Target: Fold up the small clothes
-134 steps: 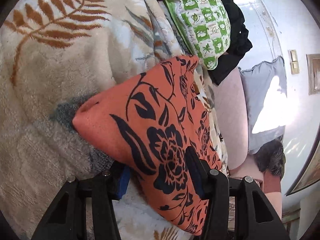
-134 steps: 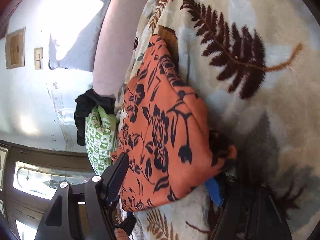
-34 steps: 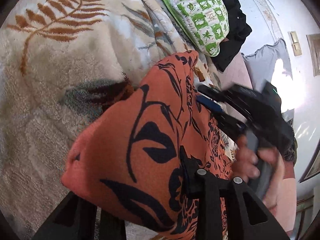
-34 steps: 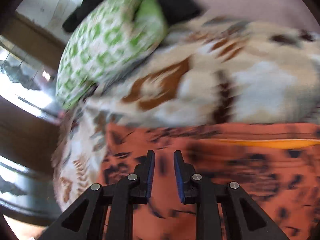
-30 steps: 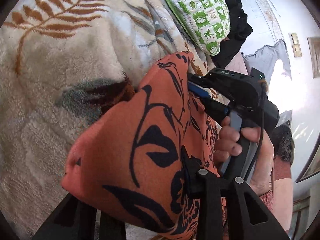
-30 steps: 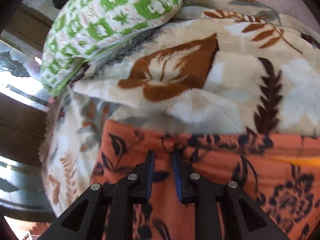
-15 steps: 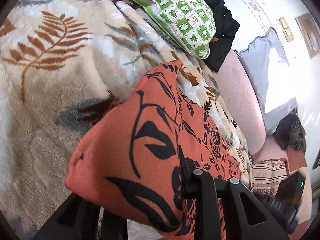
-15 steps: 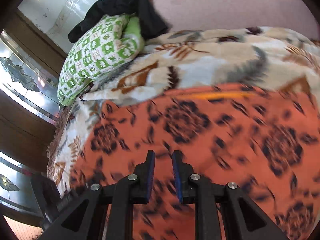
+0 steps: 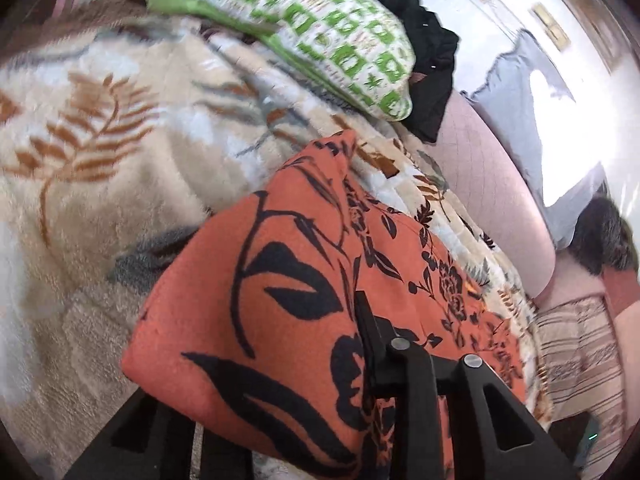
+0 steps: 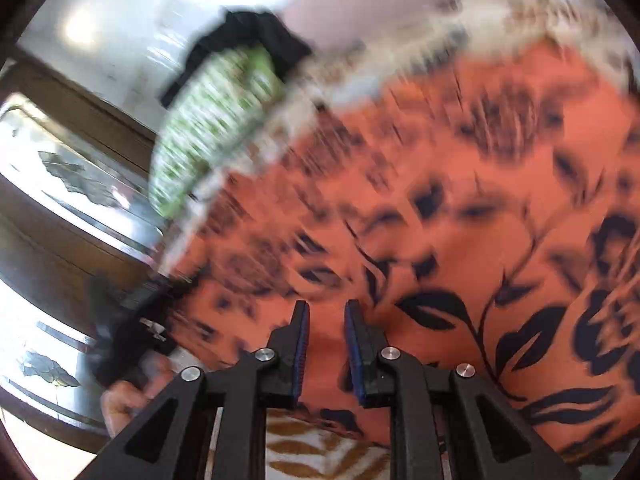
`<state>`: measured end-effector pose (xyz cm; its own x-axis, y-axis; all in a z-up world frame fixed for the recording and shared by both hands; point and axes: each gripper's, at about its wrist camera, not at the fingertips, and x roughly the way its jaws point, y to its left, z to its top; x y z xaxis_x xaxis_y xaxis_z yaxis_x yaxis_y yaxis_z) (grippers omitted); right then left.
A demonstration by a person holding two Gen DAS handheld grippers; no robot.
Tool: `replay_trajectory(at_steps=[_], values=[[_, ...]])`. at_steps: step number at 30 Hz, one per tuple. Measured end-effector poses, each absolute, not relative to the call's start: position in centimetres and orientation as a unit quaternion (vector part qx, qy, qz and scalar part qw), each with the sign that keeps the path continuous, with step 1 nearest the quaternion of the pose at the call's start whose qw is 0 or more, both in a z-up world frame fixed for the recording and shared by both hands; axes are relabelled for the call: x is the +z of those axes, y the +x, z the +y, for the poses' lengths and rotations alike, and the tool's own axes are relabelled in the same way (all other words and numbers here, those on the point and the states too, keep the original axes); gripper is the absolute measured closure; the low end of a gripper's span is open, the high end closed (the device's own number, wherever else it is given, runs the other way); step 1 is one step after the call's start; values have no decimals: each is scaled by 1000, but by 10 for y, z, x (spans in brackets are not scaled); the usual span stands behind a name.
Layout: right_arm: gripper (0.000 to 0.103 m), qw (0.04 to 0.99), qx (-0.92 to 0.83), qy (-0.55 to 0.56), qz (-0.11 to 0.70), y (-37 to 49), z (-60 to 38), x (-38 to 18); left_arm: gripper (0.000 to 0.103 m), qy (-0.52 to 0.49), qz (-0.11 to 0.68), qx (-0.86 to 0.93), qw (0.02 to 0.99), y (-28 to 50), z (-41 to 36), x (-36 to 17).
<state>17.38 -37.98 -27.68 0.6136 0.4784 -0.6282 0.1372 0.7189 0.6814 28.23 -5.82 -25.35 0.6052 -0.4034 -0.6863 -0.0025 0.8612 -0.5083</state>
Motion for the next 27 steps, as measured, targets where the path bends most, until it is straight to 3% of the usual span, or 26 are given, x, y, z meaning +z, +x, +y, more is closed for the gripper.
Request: replay_trajectory(at_steps=[3, 6, 10, 12, 16, 20, 24, 27], values=[[82, 808, 110, 377, 438, 177, -392, -259, 79, -178, 397, -125, 892, 279, -73, -237], [82, 816, 75, 414, 396, 160, -426, -249, 80, -153, 376, -134, 904, 277, -83, -223], [82, 755, 57, 481, 441, 155, -469, -288, 81, -136, 360, -136, 913, 276, -92, -214], [82, 729, 77, 532, 425, 150, -483, -292, 81, -125, 358, -130, 916, 277, -97, -213], [82, 752, 61, 517, 405, 136, -494, -278, 81, -118, 354, -127, 919, 271, -98, -211], [82, 728, 68, 522, 439, 142, -502, -285, 81, -95, 340, -132, 926, 262, -107, -203], [82, 757, 25, 529, 383, 123, -535, -271, 81, -65, 316, -151, 934, 249, -125, -186], [82, 721, 33, 570, 393, 123, -552, -304, 81, -46, 305, -169, 936, 241, -144, -173]])
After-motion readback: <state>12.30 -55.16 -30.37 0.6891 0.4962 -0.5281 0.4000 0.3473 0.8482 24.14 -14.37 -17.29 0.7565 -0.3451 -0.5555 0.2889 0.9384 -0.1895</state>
